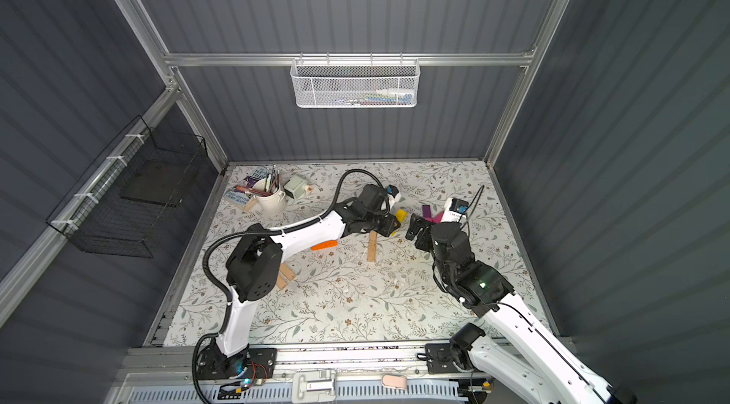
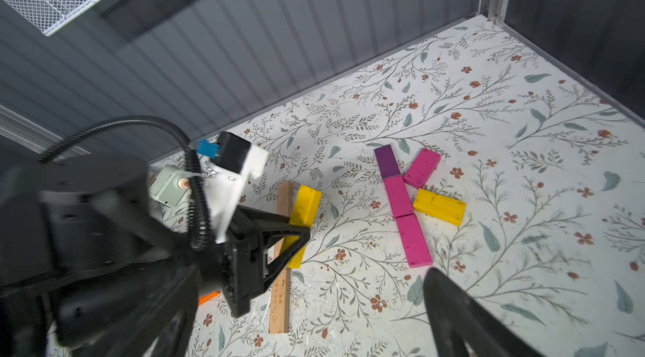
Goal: Assemble the letter k with building blocks
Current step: Place the building block at the center of the board.
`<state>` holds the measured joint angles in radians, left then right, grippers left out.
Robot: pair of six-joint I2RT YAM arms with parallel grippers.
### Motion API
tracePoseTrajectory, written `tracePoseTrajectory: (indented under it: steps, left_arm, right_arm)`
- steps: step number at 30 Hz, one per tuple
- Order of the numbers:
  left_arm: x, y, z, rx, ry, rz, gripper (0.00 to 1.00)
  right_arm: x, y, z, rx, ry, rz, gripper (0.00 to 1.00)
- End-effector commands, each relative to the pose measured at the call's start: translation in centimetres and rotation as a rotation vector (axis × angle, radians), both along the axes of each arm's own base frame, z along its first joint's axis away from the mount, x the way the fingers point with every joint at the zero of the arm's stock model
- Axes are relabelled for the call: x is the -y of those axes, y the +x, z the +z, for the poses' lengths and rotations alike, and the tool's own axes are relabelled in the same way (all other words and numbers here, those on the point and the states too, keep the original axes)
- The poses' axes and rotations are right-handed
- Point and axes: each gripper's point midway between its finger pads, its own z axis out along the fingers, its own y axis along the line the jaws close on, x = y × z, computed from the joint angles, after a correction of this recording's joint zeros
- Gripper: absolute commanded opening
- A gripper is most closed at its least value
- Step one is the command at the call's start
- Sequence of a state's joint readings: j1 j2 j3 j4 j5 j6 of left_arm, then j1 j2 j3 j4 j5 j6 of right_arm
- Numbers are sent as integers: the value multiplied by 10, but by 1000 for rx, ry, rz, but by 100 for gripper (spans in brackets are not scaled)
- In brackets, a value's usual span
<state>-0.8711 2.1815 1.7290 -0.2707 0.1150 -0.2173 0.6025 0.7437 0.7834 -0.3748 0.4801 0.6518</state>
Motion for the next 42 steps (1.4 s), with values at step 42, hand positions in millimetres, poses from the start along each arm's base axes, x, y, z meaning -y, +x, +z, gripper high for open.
tracePoseTrajectory:
  steps: [42]
  left_arm:
    - [-120, -69, 121, 379, 78, 8, 39]
  right_arm:
    - [3, 33, -107, -581, 175, 57, 71]
